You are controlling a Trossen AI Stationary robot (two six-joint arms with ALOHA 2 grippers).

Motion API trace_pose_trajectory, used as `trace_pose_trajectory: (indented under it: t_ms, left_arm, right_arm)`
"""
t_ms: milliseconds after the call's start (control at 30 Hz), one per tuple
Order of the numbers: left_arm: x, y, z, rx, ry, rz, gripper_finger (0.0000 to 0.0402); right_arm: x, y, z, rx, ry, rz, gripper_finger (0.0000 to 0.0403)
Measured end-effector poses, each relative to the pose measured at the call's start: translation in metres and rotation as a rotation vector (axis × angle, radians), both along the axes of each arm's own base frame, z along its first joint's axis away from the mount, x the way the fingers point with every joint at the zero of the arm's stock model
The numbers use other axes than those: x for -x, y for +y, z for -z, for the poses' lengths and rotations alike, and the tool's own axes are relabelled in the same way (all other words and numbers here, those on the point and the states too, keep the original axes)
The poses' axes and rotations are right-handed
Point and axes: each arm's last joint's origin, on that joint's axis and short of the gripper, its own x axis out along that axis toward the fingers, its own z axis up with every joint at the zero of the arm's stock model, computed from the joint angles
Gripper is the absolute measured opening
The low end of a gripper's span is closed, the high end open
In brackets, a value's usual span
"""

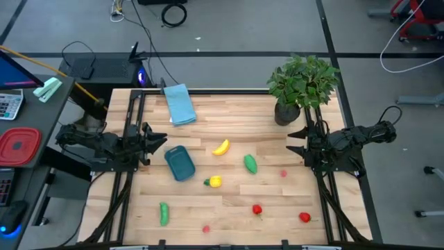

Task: Pick and placing Produce into tupperware
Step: Put the banana into the blue bin

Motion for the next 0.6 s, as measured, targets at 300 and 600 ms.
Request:
trace_pose_trajectory:
  t_ms: [300, 600]
  left_arm:
    - [-0.003, -0.002, 0.0, 0.037, 0.003, 0.068, 0.0107]
    - [-0.007, -0.004, -0.033, -0.028, 0.014, 0.08, 0.0107]
  right_arm:
    - [0.0, 0.0, 0.0, 0.0, -0.002, 0.0, 0.0275]
    - [-0.006, 0.002, -0.027, -0.099, -0.286, -0.002, 0.0275]
